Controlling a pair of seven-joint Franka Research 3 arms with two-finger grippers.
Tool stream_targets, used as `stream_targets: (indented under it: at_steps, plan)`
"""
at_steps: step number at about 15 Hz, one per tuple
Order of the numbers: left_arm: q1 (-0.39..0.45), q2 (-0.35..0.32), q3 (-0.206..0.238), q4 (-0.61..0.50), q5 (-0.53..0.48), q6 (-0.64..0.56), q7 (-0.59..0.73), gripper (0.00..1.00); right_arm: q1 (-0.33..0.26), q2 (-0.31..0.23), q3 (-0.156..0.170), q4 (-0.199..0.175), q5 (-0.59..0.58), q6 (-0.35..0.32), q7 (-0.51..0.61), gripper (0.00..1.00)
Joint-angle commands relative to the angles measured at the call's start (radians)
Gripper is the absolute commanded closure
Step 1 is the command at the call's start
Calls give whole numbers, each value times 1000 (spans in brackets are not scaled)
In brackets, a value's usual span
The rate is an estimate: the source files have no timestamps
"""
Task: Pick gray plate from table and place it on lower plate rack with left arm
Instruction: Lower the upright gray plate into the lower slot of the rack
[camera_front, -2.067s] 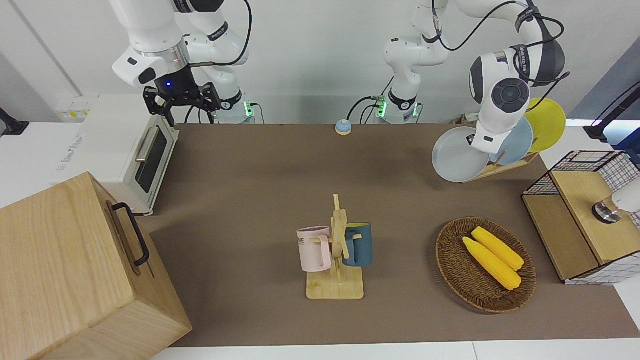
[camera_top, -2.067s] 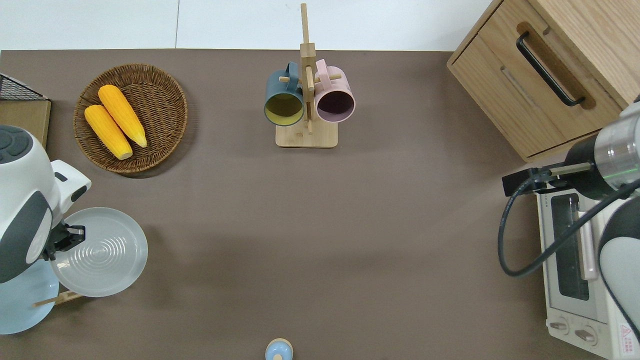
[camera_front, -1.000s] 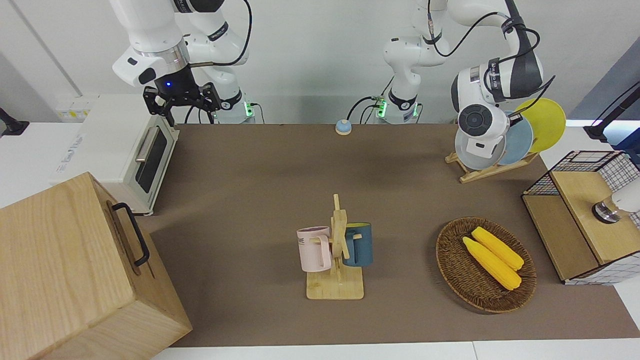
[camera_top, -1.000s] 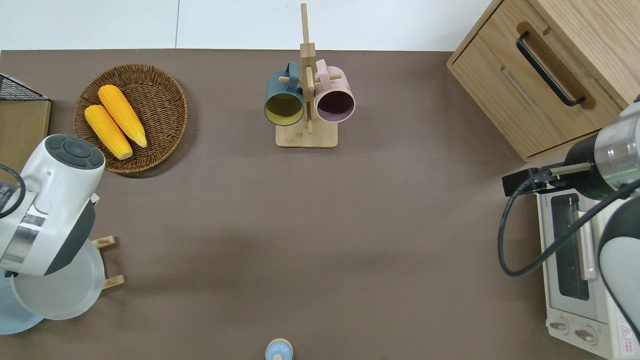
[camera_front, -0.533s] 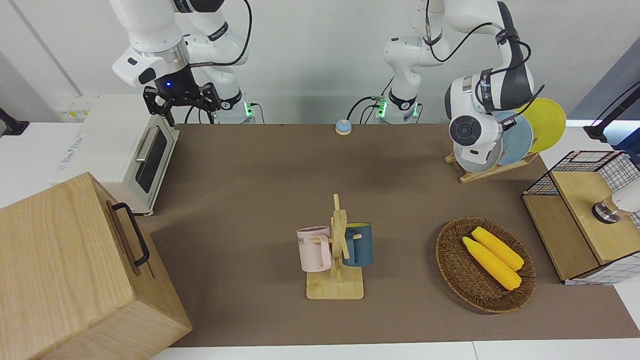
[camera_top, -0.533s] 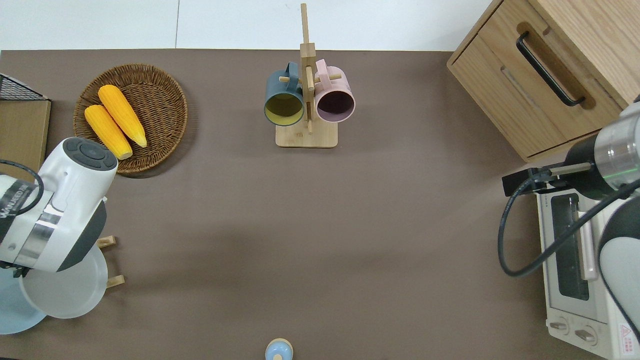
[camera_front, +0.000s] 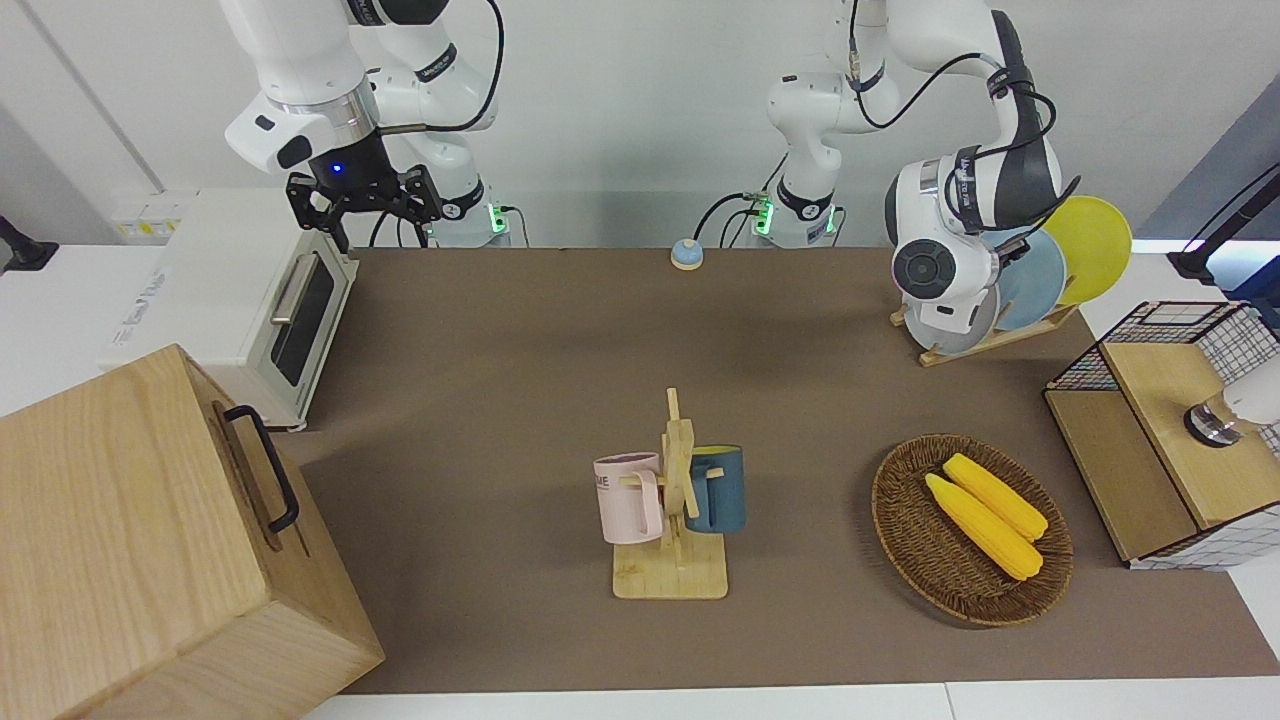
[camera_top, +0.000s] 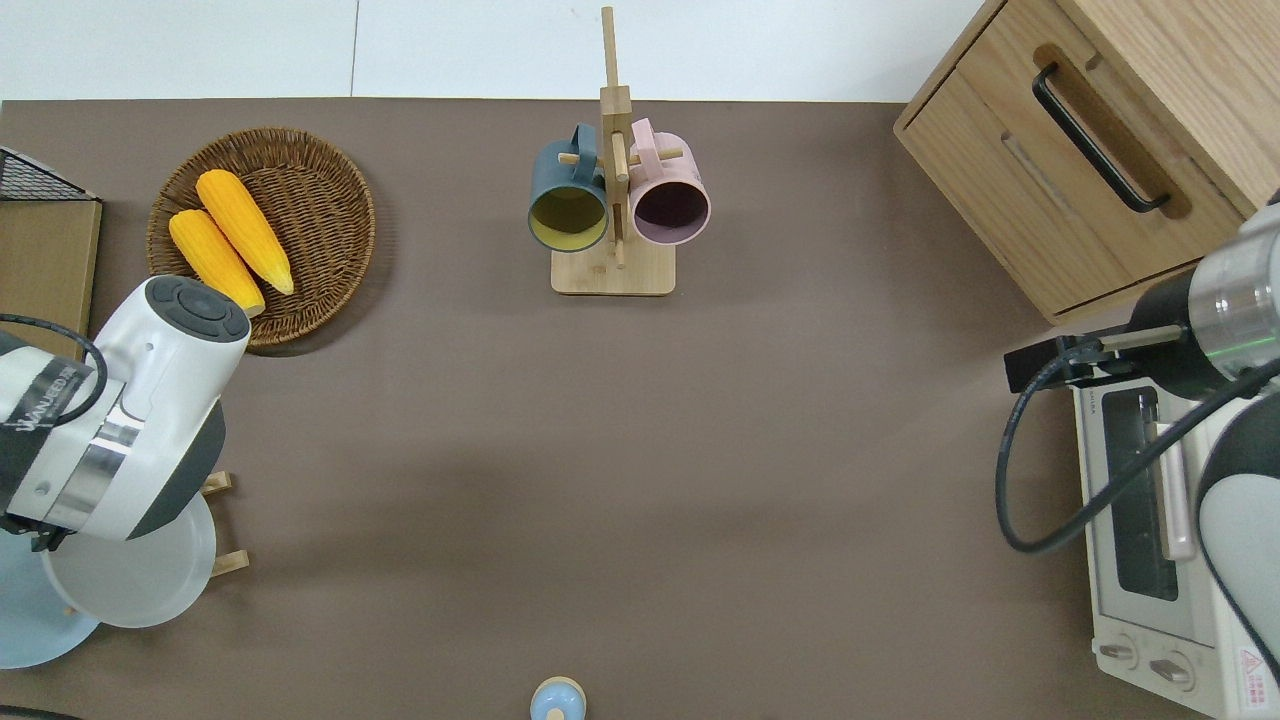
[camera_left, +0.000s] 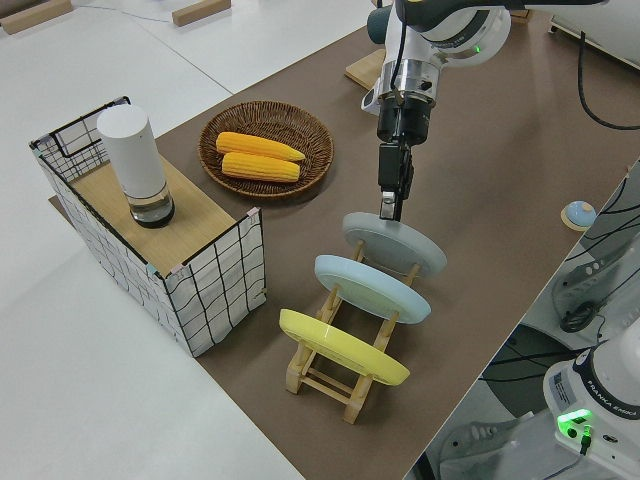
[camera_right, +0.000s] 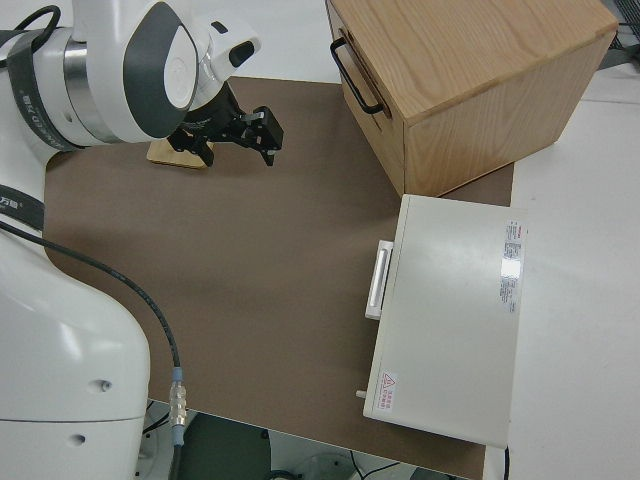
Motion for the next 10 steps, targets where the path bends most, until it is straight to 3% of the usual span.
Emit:
stream_targets:
  at_steps: [1,2,4,10]
  plan:
    - [-10,-6,1,-5,0,-5,-3,295,-20,-3,17,9,-1,-14,12,17]
    - [-10,-6,1,-5,-9,-4,-3,177,-19,-3,17,9,-1,-14,12,17]
    - [-17,-7,-6,1,-26,2,-1,43,-20,-3,17,9,-1,-14,12,17]
    - [-3,-52,-6,51,-226,105,7,11,-20,-3,17,9,-1,-14,12,17]
